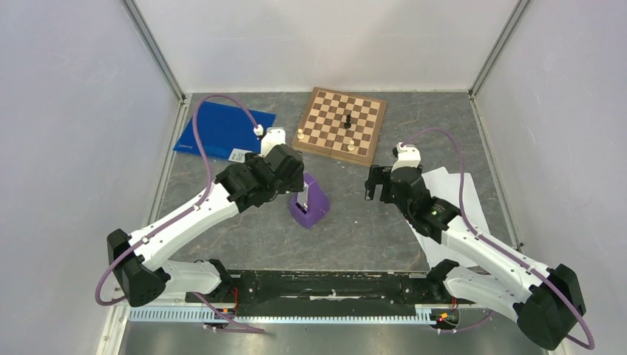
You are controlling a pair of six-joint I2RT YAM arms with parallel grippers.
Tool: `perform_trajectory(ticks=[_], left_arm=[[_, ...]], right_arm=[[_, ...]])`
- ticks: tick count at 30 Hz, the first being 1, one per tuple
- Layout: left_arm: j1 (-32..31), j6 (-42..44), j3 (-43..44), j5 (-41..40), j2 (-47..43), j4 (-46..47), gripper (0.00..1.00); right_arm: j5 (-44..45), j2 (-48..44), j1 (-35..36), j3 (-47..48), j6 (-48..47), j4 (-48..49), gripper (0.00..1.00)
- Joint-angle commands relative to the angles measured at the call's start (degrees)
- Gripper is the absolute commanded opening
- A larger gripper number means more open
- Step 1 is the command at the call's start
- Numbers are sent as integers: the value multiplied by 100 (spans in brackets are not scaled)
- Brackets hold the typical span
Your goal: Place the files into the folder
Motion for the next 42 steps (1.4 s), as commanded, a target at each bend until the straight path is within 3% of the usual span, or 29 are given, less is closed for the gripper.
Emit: perform_trajectory(ticks=[1, 14, 19, 31, 42], left_arm=[[104, 447, 220, -53, -75, -32, 100], [-51, 674, 1199, 702, 275, 790, 100], [-210, 662, 1484, 1266, 847, 1226, 100], [-1091, 540, 2635, 1684, 3070, 1727, 100], [-1120, 580, 1740, 1290, 3935, 2354, 100]], right_arm=[[117, -100, -43, 58, -40, 220, 99], [227, -397, -146, 686, -115, -312, 99], [450, -504, -153, 966, -132, -506, 99], [1341, -988, -149, 1477, -177, -1418, 99], [1184, -1231, -148, 1149, -96, -1557, 99]])
